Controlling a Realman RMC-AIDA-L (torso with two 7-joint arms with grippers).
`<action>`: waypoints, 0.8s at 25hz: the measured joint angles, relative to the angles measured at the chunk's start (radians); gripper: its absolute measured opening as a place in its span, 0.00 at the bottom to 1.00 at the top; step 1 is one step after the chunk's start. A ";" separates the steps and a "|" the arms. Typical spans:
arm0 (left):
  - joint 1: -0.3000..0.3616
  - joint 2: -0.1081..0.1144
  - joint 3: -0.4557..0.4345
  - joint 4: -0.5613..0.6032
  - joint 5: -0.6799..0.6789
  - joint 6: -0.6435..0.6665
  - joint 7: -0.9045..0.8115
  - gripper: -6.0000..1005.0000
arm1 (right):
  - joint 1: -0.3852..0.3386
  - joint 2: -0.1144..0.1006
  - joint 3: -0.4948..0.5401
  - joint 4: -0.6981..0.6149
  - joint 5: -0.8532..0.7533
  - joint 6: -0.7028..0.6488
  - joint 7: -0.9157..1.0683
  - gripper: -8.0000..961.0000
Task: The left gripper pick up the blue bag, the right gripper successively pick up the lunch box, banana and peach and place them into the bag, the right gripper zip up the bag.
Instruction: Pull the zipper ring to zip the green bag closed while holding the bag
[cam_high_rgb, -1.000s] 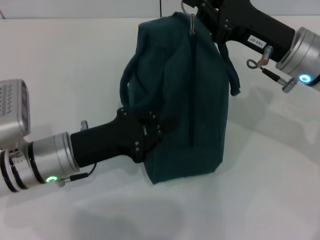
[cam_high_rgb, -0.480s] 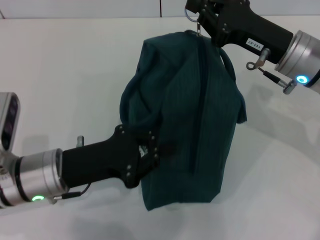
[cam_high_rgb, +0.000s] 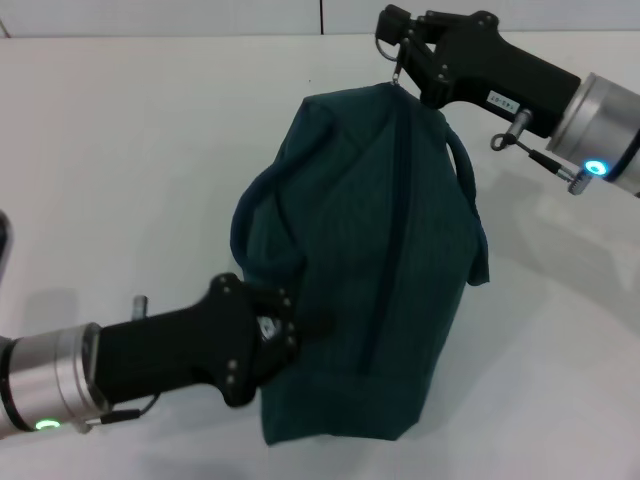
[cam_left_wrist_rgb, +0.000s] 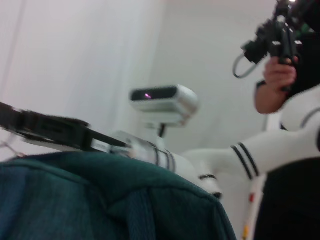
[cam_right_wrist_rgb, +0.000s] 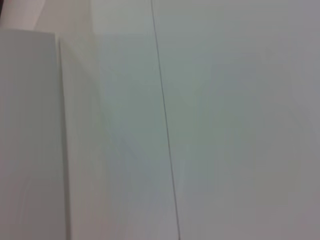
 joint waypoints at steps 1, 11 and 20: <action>0.010 0.000 -0.001 0.000 -0.024 -0.011 0.000 0.07 | -0.014 0.000 0.003 -0.009 0.003 -0.005 -0.017 0.03; 0.072 -0.017 -0.004 0.002 -0.238 -0.191 -0.003 0.07 | -0.145 -0.006 0.021 -0.116 0.007 -0.104 -0.031 0.03; 0.071 -0.019 -0.005 0.020 -0.283 -0.259 -0.004 0.21 | -0.177 -0.005 0.021 -0.116 0.009 -0.159 -0.022 0.03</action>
